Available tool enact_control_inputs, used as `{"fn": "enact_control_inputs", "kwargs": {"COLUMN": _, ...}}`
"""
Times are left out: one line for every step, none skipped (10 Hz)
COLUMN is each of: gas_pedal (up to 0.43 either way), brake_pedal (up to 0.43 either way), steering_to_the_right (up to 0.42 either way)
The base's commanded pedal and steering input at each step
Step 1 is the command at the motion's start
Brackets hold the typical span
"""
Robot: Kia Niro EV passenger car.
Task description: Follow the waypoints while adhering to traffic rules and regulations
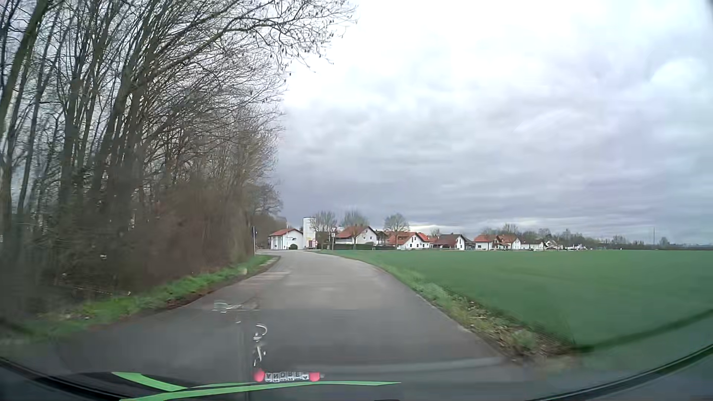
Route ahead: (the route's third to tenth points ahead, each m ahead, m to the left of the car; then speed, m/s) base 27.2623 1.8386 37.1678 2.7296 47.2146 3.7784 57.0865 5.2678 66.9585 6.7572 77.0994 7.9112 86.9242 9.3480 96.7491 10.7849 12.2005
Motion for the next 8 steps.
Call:
{"fn": "enact_control_inputs", "kwargs": {"gas_pedal": 0.138, "brake_pedal": 0.0, "steering_to_the_right": -0.011}}
{"fn": "enact_control_inputs", "kwargs": {"gas_pedal": 0.138, "brake_pedal": 0.0, "steering_to_the_right": -0.012}}
{"fn": "enact_control_inputs", "kwargs": {"gas_pedal": 0.13, "brake_pedal": 0.0, "steering_to_the_right": -0.014}}
{"fn": "enact_control_inputs", "kwargs": {"gas_pedal": 0.11, "brake_pedal": 0.0, "steering_to_the_right": -0.015}}
{"fn": "enact_control_inputs", "kwargs": {"gas_pedal": 0.059, "brake_pedal": 0.0, "steering_to_the_right": -0.018}}
{"fn": "enact_control_inputs", "kwargs": {"gas_pedal": 0.047, "brake_pedal": 0.0, "steering_to_the_right": -0.02}}
{"fn": "enact_control_inputs", "kwargs": {"gas_pedal": 0.0, "brake_pedal": 0.0, "steering_to_the_right": -0.019}}
{"fn": "enact_control_inputs", "kwargs": {"gas_pedal": 0.0, "brake_pedal": 0.0, "steering_to_the_right": -0.019}}
